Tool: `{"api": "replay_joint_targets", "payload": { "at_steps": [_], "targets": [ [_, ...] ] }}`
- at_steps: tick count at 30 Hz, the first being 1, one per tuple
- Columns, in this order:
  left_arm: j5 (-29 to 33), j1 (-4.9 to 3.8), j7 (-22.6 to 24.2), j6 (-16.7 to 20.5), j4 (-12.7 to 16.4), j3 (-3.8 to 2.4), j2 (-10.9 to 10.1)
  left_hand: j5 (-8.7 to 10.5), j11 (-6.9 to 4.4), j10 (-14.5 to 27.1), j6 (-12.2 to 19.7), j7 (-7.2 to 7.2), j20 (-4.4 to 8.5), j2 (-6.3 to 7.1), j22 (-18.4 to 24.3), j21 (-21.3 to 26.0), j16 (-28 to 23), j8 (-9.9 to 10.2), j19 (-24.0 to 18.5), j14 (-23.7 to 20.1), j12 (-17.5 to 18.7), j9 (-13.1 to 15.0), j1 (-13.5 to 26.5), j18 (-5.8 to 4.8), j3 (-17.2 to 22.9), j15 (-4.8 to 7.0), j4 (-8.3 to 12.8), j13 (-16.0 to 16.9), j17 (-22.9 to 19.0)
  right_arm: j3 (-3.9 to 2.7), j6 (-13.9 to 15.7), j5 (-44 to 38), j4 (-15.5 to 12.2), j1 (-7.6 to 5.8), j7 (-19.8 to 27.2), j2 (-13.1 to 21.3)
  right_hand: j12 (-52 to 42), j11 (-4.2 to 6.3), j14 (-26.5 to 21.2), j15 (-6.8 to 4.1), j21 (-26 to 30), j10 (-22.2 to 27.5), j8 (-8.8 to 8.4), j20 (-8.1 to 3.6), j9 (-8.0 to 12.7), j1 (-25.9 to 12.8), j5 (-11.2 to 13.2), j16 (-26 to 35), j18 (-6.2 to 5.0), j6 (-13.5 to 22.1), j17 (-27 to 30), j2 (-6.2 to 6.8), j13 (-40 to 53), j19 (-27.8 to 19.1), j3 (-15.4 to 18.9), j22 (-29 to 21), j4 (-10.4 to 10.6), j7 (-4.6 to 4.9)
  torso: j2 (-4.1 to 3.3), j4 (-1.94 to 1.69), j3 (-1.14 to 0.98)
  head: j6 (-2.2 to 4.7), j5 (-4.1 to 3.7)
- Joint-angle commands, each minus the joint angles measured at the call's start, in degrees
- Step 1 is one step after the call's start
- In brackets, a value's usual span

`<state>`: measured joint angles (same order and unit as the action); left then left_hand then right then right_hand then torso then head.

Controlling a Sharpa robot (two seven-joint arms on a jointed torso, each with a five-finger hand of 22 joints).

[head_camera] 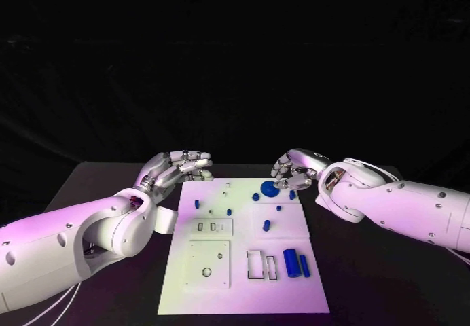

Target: Assemble the parts on the task board

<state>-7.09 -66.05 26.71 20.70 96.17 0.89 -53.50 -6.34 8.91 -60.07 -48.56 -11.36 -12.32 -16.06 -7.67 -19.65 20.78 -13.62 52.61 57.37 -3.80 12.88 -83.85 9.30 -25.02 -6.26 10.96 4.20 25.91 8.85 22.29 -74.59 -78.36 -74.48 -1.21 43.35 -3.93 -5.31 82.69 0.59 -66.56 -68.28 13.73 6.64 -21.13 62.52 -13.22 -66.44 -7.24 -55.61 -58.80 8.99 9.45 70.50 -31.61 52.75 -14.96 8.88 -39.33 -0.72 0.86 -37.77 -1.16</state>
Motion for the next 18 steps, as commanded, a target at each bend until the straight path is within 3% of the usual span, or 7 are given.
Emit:
{"api": "replay_joint_targets", "payload": {
  "at_steps": [1, 7, 13, 18],
  "targets": [
    [1.39, -0.07, -0.4, -3.49, 1.73, -0.2, -0.6, -0.02, 0.04, 0.9, 0.53, -0.2, -0.1, 0.0, 0.11, 0.18, -0.03, 0.33, -0.54, -0.86, 0.26, 0.2, 0.79, 0.93, -1.42, -0.1, 0.6, -0.13, 0.61, -0.02, -1.32, -8.81, -0.35, -0.17, -5.16, -0.59, 0.3, 0.02, 1.77, -0.01, -4.35, 0.75, 0.18, -0.04, -0.77, -0.44, -0.18, -4.6, 1.27, -0.07, -4.5, 0.29, 0.27, 2.84, -0.69, 6.04, 0.16, -0.02, -1.72, -0.36, 0.2, 0.19, -0.22],
    [1.99, -0.09, -0.51, -3.61, 3.57, -0.5, -1.56, 0.53, 0.1, 1.54, 0.77, -0.26, -0.19, -0.07, 0.09, 0.09, 0.12, 0.53, -0.58, -1.32, 0.21, 0.39, 1.6, 0.96, -1.4, -0.16, 0.9, -0.15, 1.17, -0.02, -1.69, -12.8, -0.61, -0.3, -6.56, -2.35, 0.38, -0.43, 3.4, 0.38, -9.79, 3.16, -0.02, 0.29, -1.91, -0.34, 0.43, -9.76, 2.62, 0.33, -10.08, 0.91, 0.32, 6.73, -0.95, 14.18, 0.54, 0.3, -2.79, -0.64, 0.33, 0.13, -0.59],
    [2.16, -0.16, -0.63, -3.36, 3.86, -0.69, -1.87, 0.66, 0.2, 1.76, 0.87, -0.38, -0.26, -0.17, 0.1, 0.07, 0.12, 0.62, -0.64, -1.67, 0.17, 0.49, 2.1, 0.95, -1.38, -0.25, 0.96, -0.13, 1.44, 0.01, -3.05, -14.85, -0.26, -0.18, -7.35, -3.84, 0.35, -0.63, 3.71, 0.59, -11.34, 4.24, -0.32, 0.5, -2.24, -0.11, 0.61, -11.3, 3.02, 0.78, -11.76, 1.02, 0.27, 7.81, -0.85, 16.59, 0.72, 0.44, -3.47, -0.82, 0.41, 0.03, -0.41],
    [2.22, -0.2, -0.72, -3.19, 3.76, -0.79, -1.95, 0.73, 0.3, 1.93, 0.99, -0.5, -0.31, -0.19, 0.1, 0.06, 0.11, 0.7, -0.7, -1.89, 0.17, 0.55, 2.42, 0.94, -1.37, -0.33, 1.01, -0.13, 1.6, 0.02, -3.53, -15.87, -0.48, -0.03, -7.7, -4.4, 0.25, -0.67, 3.91, 0.64, -12.35, 4.37, -0.33, 0.58, -2.42, 0.03, 0.58, -12.09, 3.31, 0.73, -12.67, 0.95, 0.31, 8.64, -0.86, 18.22, 0.82, 0.47, -3.62, -0.88, 0.42, -0.02, -0.36]
  ]
}}
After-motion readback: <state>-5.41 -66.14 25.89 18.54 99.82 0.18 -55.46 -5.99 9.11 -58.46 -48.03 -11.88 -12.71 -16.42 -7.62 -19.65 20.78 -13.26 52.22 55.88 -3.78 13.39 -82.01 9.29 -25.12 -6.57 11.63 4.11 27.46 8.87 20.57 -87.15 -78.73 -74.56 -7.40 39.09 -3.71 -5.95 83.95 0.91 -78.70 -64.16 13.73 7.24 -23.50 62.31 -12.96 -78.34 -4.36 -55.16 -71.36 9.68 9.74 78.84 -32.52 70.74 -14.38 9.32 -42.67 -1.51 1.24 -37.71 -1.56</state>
